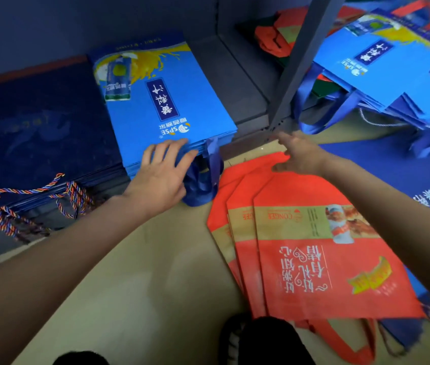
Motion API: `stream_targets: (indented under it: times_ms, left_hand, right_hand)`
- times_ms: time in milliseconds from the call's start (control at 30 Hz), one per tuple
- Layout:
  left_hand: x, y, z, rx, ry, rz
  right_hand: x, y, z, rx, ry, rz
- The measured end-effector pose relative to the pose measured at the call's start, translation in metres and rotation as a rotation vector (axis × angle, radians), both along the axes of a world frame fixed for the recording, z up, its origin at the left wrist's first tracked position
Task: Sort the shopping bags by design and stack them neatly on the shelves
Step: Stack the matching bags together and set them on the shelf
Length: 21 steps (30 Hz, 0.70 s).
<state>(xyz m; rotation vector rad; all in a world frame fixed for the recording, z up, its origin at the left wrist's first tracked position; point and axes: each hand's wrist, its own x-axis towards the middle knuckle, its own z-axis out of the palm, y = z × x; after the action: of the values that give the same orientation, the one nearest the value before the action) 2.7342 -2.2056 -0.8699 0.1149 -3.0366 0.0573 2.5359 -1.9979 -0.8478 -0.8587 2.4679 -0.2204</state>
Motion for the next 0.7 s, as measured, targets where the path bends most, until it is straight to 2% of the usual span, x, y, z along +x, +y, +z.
stream_targets:
  times_ms: [67,167,233,300,400,467,633,700]
  left_hand:
    - [-0.004,0.022,0.001,0.023,0.013,-0.056]
    - [-0.012,0.051,-0.006,0.062,-0.077,-0.092]
    - [-0.018,0.07,-0.012,0.125,-0.152,-0.052]
    - [-0.024,0.087,-0.016,0.185,-0.289,0.025]
    - [-0.035,0.102,-0.02,0.218,-0.435,0.078]
    - [-0.039,0.11,-0.024,0.217,-0.486,0.057]
    - [-0.046,0.129,-0.035,0.088,-0.665,-0.145]
    - [-0.052,0.133,-0.037,0.078,-0.721,-0.169]
  right_hand:
    - [0.007,0.042,-0.011,0.046,-0.093,-0.094]
    - [0.018,0.1,-0.032,0.145,-0.174,-0.224]
    - [0.023,0.137,-0.044,0.19,-0.108,-0.37]
    - [0.027,0.174,-0.056,0.208,-0.026,-0.607]
    - [0.034,0.216,-0.069,0.252,-0.065,-0.832]
    - [0.04,0.223,-0.074,0.231,-0.091,-0.827]
    - [0.046,0.176,-0.085,0.098,-0.018,-0.554]
    - [0.046,0.161,-0.087,0.102,0.005,-0.546]
